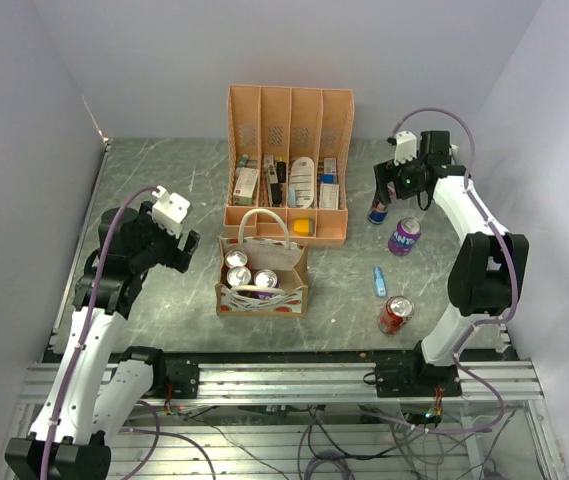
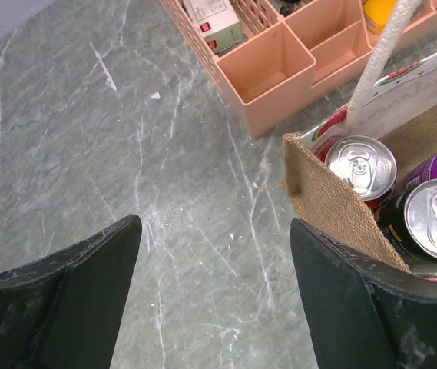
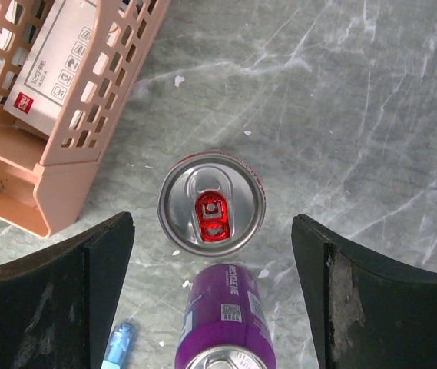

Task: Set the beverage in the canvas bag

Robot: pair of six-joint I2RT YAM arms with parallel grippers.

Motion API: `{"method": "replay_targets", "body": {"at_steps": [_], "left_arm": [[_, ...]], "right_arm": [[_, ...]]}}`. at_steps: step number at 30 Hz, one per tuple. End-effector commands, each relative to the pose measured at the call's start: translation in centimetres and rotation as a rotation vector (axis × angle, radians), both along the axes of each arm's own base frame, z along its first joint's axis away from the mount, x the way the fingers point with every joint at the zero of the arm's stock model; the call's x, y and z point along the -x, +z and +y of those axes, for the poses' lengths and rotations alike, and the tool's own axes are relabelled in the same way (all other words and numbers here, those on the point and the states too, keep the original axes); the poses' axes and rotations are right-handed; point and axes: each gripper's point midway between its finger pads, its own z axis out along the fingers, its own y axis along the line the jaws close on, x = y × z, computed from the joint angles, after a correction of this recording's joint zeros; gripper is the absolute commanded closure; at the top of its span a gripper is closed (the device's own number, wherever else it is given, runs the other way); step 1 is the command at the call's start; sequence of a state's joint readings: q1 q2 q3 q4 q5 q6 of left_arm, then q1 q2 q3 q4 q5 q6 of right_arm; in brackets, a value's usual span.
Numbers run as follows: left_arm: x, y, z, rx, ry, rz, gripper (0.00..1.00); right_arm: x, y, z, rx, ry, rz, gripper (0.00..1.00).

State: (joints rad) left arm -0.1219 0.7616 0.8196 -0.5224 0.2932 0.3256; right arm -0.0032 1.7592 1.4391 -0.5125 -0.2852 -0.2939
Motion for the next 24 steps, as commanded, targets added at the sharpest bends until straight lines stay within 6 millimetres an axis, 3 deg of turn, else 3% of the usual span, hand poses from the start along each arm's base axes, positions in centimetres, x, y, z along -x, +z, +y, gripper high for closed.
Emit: {"method": "replay_targets", "body": {"at_steps": [1,12,17,20,24], "left_arm": [[-0.1,0.5,-0.2,0.009,-0.023,-0.040,0.11],[-0.4,0.4,-0.1,0.005,-0.021,-0.041,0.11],[-0.2,0.5,-0.1,0.006,-0.024,-0.044,0.11],[-0.2,0.3,-0.2,0.008,-0.029,-0.031,0.11],[-0.3,0.6,0.1,-0.025,-0.034,-0.037,0.10]], "right_arm": [[-1.1,0.1,0.7,-0.026,0.019,-0.009,0.19],[-1.3,-1.3,1.2,-0.017,0.037,0.014,0.38],[-1.4,-0.9,1.1,-0.013,0.038,0.005,0.52],[-1.2,0.3,1.4,-0.019,0.051,-0.017,0.63],[-0.7,3.8,2.0,-0.034,0.081,-0.076,0.77]]}}
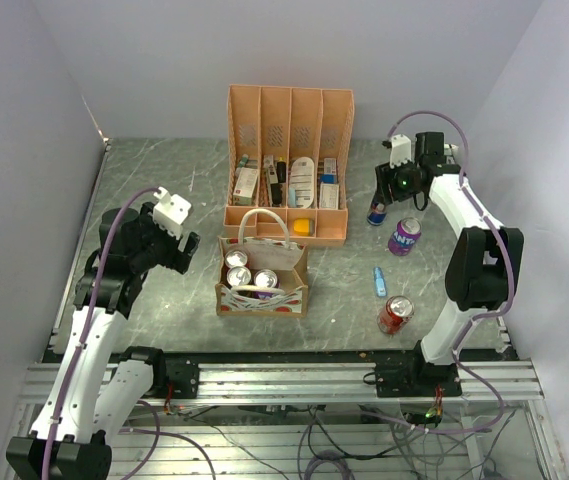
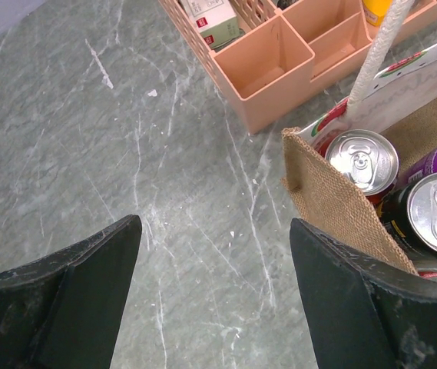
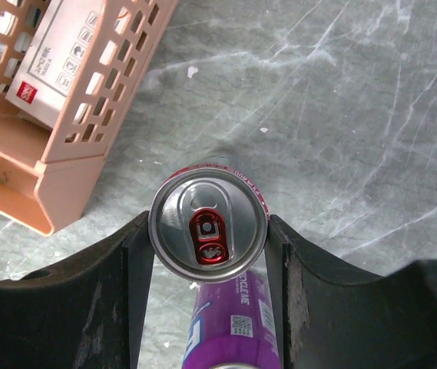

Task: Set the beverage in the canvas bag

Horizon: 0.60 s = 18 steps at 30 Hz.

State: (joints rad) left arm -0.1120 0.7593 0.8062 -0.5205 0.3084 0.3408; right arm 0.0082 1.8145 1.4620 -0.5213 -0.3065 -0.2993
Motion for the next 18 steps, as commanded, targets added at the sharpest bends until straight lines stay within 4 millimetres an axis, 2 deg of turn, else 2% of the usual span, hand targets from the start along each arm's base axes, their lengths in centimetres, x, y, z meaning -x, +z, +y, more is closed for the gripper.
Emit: {"method": "replay_targets", "body": {"at_steps": [1,6,11,18], "left_arm": [[-0.5,1.1,0.2,-0.027,-0.019,-0.040,0.11],[-0.3,1.3,0.3,-0.046,-0.024,-0.017,0.11],[-0.1,1.7,0.3,-0.042,-0.022,-0.030,0.11],[0.0,1.4,0.4,-0.043,-0.018,-0.021,0.11]], "right_arm": [[0.0,6.3,1.5,-0.030,0.062,-0.132,0.80],[1.8,11.5,3.2,-0.057,0.119,-0.221,0.99],[4.5,15.8,6.0,-0.060,0.209,-0.283,1.00],[10.4,22.4,12.7,-0.077,0.420,-0.430,1.00]]}}
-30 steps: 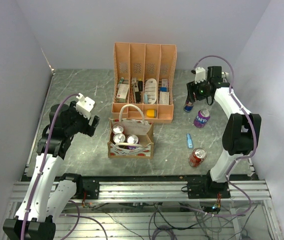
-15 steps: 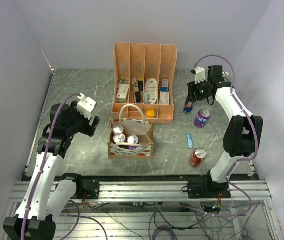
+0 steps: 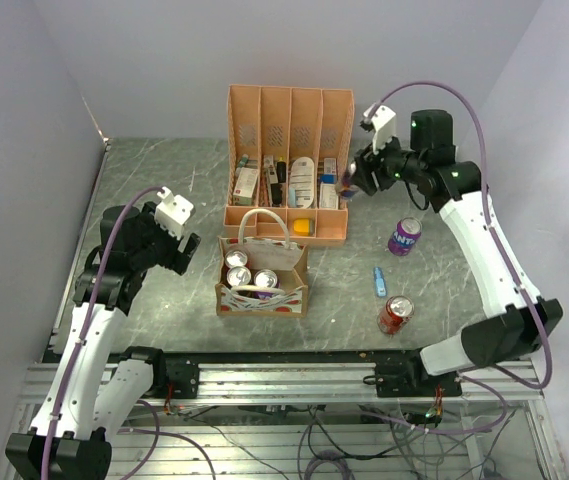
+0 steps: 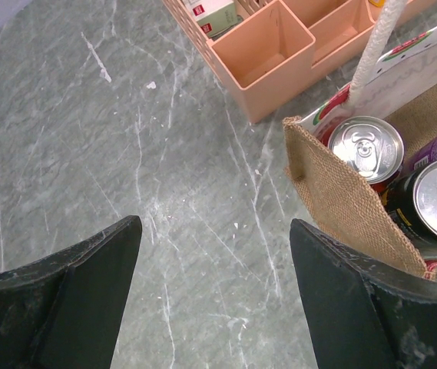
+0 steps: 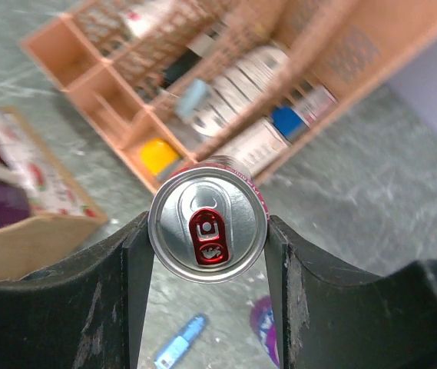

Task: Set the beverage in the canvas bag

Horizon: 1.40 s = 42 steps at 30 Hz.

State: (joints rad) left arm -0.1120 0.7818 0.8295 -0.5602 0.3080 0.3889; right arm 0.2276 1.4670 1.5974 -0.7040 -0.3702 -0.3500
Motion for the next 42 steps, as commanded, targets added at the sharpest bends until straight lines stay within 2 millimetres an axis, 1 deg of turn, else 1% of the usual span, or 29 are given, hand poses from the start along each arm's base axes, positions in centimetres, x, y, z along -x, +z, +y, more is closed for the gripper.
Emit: {"method": "replay_targets", "body": {"at_steps": [1,5,9,12,16,20,22,25,33,38,42], "left_arm": [[-0.2,1.6,0.3,0.000,0.006,-0.045,0.11],[-0.2,1.8,0.3,0.004,0.012,-0.042,0.11],[-0.5,1.7,0.4,0.001,0.021,-0.041,0.11],[-0.5,1.7,0.3,0.007,0.020,-0.036,0.11],[-0.6,1.7,0.4,0.013,0.029,-0.032,0.11],[-0.6,1.6,0.4,0.011,0.029,-0.038,0.11],[-0.6,1.7,0.4,0.013,0.030,-0.034,0.11],[-0.6,1.6,0.3,0.014,0.024,-0.036,0.11],[-0.6,1.3,0.2,0.024,0.026,-0.034,0.11],[-0.4,1.5,0.2,0.017,0.015,-0.042,0.11],[-0.2,1.6,0.0,0.023,0.005,-0.031,0.11]], "right_arm": [[4.1,5.7,3.8,-0.045,0.156,-0.123,1.00],[7.8,8.6,6.5,-0.105,0.311,-0.153,1.00],[11.2,10.0,8.5,-0.153,0.458,-0.165,1.00],[13.1,10.3,9.7,-0.163,0.550,-0.175,1.00],[15.2,10.0,11.7,-0.172,0.659,-0.172,1.00],[16.5,8.8,13.7,-0.168,0.740,-0.149,1.00],[16.9,7.9,14.8,-0.150,0.764,-0.133,1.00],[16.8,6.3,16.4,-0.120,0.775,-0.114,1.00],[16.2,0.8,20.4,0.013,0.799,-0.074,1.00],[14.5,-1.9,22.0,0.057,0.769,-0.064,1.00],[13.0,-3.2,22.6,0.082,0.722,-0.059,1.00]]}}
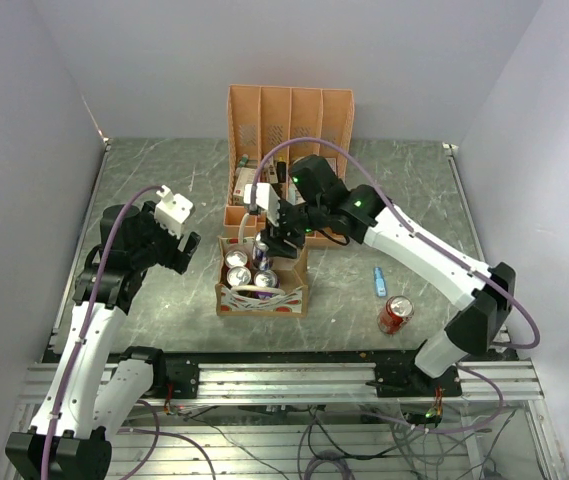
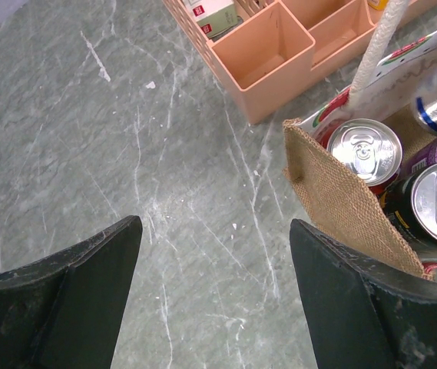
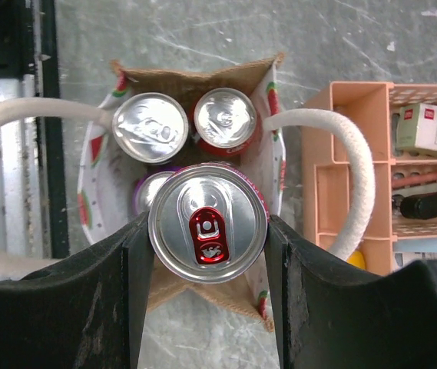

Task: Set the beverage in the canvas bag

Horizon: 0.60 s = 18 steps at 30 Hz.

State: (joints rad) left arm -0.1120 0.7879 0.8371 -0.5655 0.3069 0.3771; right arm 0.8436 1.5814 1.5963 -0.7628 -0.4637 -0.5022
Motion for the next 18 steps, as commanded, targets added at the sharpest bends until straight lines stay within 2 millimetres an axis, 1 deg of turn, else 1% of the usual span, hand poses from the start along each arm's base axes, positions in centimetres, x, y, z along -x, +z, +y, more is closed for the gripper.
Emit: {"method": "replay_targets", "body": {"at_steps": [1,8,12,15,18], "left_arm": [[-0.2,1.4,-0.1,0.015,-0.004,-0.042,0.11],[-0.3,1.2,-0.1,0.020,-0.002,-0.051,0.11],[-0.2,1.1,-0.1,0.019,-0.008,-0.051,0.11],[-0.3,1.0,-0.1,0.019,-0.003,-0.051,0.11],[-0.2,0.9,-0.2,0.018,-0.010,-0.046,0.11]], "right_arm": [[-2.7,1.6,1.5,-0.063,-0.051,-0.108,1.00],[-4.2,-0.3,2.0,-0.031,-0.100,-0.106,1.00],[-4.6,-0.6,2.2,-0.026,-0.118,-0.098,1.00],[-4.8,-1.3,2.3,-0.016,-0.126,-0.088,1.00],[-4.4,-2.2,2.4,-0.001,-0.112,-0.053,1.00]]}}
